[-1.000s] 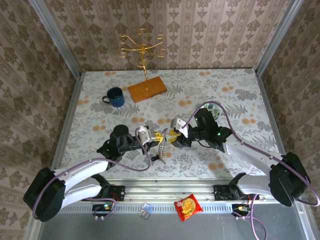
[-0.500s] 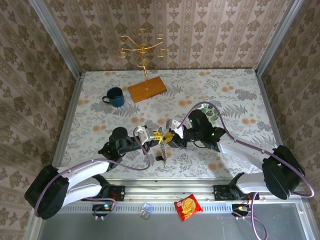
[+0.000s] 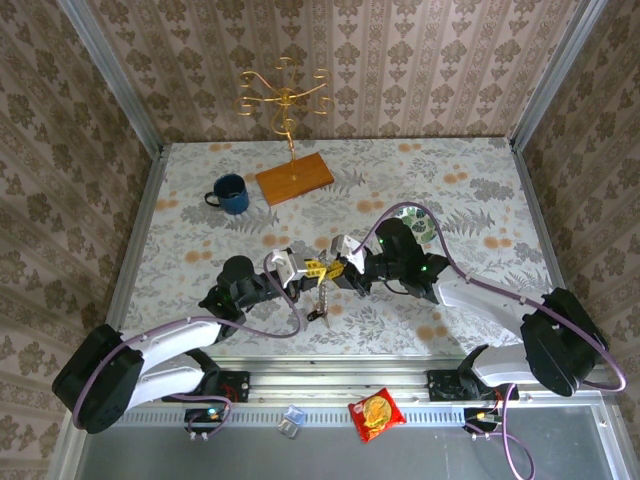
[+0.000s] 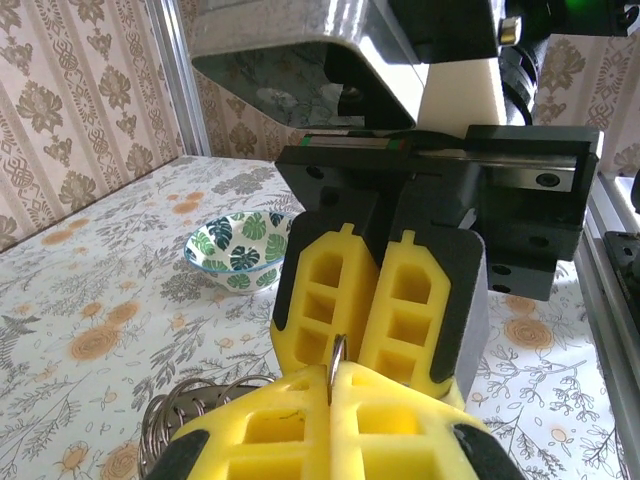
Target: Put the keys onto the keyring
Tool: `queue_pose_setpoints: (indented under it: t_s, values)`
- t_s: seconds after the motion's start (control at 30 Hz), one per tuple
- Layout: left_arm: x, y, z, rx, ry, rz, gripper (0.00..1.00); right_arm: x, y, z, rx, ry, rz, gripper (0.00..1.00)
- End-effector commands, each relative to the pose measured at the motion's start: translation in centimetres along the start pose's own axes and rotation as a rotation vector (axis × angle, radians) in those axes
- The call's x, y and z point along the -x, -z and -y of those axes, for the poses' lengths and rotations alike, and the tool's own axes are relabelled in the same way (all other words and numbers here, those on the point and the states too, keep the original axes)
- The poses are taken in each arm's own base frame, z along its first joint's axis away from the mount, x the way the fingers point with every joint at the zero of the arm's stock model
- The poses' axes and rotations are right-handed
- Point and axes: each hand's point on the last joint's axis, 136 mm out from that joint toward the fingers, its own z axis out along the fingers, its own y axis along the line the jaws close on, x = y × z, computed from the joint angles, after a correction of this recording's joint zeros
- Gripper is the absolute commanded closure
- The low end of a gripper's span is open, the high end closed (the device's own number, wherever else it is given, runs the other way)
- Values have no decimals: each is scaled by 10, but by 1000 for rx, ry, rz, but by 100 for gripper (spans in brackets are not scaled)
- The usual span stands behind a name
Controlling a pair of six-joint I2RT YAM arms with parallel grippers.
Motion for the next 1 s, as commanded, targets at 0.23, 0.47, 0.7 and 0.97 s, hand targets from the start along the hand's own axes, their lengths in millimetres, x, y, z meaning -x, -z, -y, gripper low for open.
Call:
queue_pose_setpoints:
  t_s: [0.23, 0.47, 0.7, 0.97]
  values:
    - [13, -3, 4, -12, -55, 34, 100, -10, -4, -7, 26, 23, -82, 92]
    - [9, -1, 5, -10, -74, 7, 100, -13, 7, -3, -13, 46, -144, 95]
    - [4, 3, 7, -14, -102, -38, 100, -14, 25, -4, -27, 57, -218, 97]
    - [6, 3, 7, -14, -113, -40, 100, -8, 25, -10, 24, 36, -239, 100]
